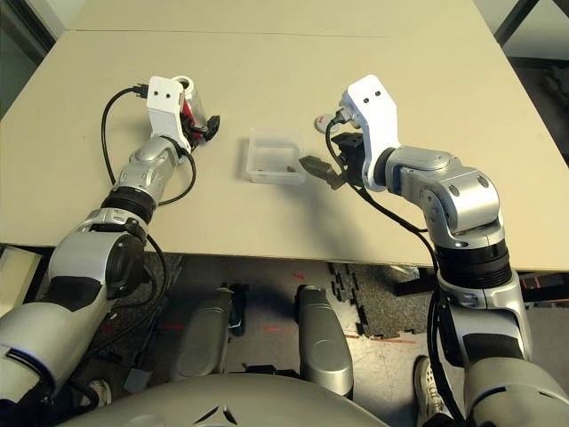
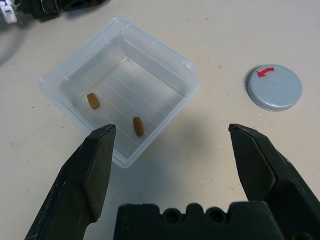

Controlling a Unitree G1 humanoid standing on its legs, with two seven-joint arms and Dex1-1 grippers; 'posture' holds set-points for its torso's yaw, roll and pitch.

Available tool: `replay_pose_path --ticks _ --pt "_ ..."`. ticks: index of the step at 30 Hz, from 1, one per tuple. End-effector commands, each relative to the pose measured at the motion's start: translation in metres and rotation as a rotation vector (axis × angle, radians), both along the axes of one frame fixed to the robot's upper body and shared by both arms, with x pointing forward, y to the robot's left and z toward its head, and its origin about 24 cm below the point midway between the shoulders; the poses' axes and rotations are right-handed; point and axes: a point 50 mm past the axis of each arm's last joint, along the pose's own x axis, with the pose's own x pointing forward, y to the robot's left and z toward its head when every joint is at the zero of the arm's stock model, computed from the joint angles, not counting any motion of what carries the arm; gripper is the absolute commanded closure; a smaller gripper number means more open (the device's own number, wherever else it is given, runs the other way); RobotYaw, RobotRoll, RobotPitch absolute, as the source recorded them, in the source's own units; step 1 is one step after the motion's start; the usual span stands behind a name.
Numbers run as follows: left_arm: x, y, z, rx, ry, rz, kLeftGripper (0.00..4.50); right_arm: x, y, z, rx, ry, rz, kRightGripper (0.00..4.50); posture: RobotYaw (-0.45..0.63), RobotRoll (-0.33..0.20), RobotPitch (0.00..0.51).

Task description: Pour the medicine from the bottle into the box.

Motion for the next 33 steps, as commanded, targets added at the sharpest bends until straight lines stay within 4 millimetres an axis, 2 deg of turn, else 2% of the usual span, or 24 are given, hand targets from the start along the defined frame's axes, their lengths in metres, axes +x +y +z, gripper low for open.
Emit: replay_pose_path --ticks 1,10,18,22,25,29,33 --pt "-0.005 0.000 -0.008 -0.013 0.000 -0.004 0.03 -0.003 -0.001 0.001 -0.002 0.000 0.007 0.00 -0.02 0.000 0.187" --pt "-0.022 0.009 -0.016 -0.035 -0.062 0.037 0.03 -0.004 -0.002 0.002 -0.002 -0.002 0.012 0.00 0.00 0.000 0.189" --pt "-0.054 0.023 -0.021 -0.061 -0.068 0.112 0.03 -0.004 -0.009 0.003 -0.005 -0.003 -0.006 0.00 0.02 0.000 0.185" --pt "-0.067 0.028 -0.011 -0.091 -0.106 0.121 0.03 -0.004 -0.022 0.005 0.026 -0.041 -0.099 0.00 0.04 0.000 0.181" --pt "-0.074 0.036 0.005 -0.104 -0.167 0.126 0.03 0.003 -0.042 0.009 0.081 -0.150 -0.248 0.00 0.06 0.000 0.178" --pt "-0.068 0.085 0.041 -0.002 -0.332 0.160 0.03 0.020 -0.082 0.004 0.208 -0.315 -0.581 0.00 0.06 0.000 0.185" --pt "-0.050 0.131 0.049 0.001 -0.330 0.303 0.03 0.030 -0.115 -0.009 0.180 -0.405 -0.828 0.00 0.06 0.000 0.189"
